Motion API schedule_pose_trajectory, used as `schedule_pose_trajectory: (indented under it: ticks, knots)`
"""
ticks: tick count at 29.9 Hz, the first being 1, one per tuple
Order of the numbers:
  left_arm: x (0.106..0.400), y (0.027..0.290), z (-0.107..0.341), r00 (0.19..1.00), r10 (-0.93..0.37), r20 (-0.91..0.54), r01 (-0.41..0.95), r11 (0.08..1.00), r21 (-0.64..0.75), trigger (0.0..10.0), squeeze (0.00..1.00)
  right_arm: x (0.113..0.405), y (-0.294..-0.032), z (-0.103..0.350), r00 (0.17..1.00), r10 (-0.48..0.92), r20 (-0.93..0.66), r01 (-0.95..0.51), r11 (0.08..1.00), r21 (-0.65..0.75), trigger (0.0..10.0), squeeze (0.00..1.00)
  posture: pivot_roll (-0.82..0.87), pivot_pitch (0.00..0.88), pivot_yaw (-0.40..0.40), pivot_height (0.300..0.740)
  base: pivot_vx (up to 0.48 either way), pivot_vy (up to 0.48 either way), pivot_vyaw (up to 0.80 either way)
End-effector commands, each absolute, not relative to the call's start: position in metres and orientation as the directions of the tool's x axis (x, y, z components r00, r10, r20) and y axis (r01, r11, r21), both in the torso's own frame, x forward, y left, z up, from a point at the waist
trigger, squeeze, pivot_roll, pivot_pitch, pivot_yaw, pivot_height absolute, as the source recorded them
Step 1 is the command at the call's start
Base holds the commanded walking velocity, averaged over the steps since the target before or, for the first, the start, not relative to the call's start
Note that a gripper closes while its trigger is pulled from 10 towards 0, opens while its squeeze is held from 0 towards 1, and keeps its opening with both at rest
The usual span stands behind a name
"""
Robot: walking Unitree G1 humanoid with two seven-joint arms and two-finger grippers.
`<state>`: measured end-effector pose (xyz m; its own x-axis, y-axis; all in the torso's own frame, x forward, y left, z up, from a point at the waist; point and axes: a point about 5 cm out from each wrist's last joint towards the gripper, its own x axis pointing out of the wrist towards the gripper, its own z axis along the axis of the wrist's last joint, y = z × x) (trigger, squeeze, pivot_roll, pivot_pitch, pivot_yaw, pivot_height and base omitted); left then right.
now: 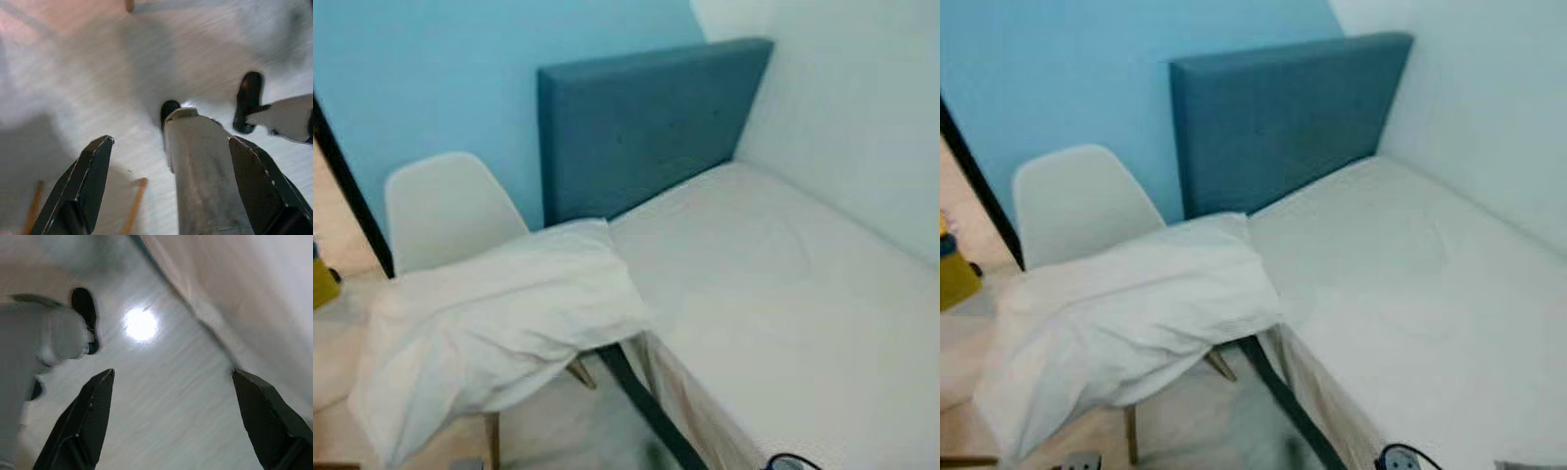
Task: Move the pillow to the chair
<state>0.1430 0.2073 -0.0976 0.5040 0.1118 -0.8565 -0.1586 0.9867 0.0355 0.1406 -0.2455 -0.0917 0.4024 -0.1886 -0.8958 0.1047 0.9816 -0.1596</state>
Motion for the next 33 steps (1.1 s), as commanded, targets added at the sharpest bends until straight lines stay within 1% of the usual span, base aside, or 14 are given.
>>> schedule_pose_trajectory:
  ticks: [1,7,10,26,33]
  knots:
    - [0.1425,0.2052,-0.0982,0.501,0.102,-0.859,-0.149,0.988,0.031,10.0,0.0,0.1356,-0.2482,-0.0927,0.387,-0.201,-0.9,0.12,0.979,-0.167,10.0,0.0,0.0,0.102,-0.031,0.74,0.0,0.0,-0.77]
    - [0.1419,0.2068,-0.0981,0.499,0.108,-0.86,-0.145,0.989,0.04,10.0,0.0,0.1354,-0.249,-0.0926,0.387,-0.203,-0.9,0.122,0.978,-0.168,10.0,0.0,0.0,0.101,-0.035,0.74,0.0,0.0,-0.77]
    - [0.139,0.2066,-0.0992,0.493,0.107,-0.864,-0.143,0.989,0.041,10.0,0.0,0.1355,-0.25,-0.0921,0.399,-0.207,-0.893,0.129,0.977,-0.169,10.0,0.0,0.0,0.098,-0.038,0.74,0.0,0.0,-0.77]
    - [0.1368,0.2013,-0.1008,0.488,0.09,-0.868,-0.132,0.991,0.028,10.0,0.0,0.1323,-0.2526,-0.0925,0.388,-0.206,-0.898,0.098,0.978,-0.183,10.0,0.0,0.0,0.099,-0.042,0.74,0.0,0.0,0.0]
    - [0.1371,0.2031,-0.1004,0.488,0.092,-0.868,-0.126,0.991,0.034,10.0,0.0,0.1313,-0.2522,-0.093,0.378,-0.201,-0.904,0.082,0.979,-0.184,10.0,0.0,0.0,0.091,-0.039,0.74,0.0,0.0,-0.8]
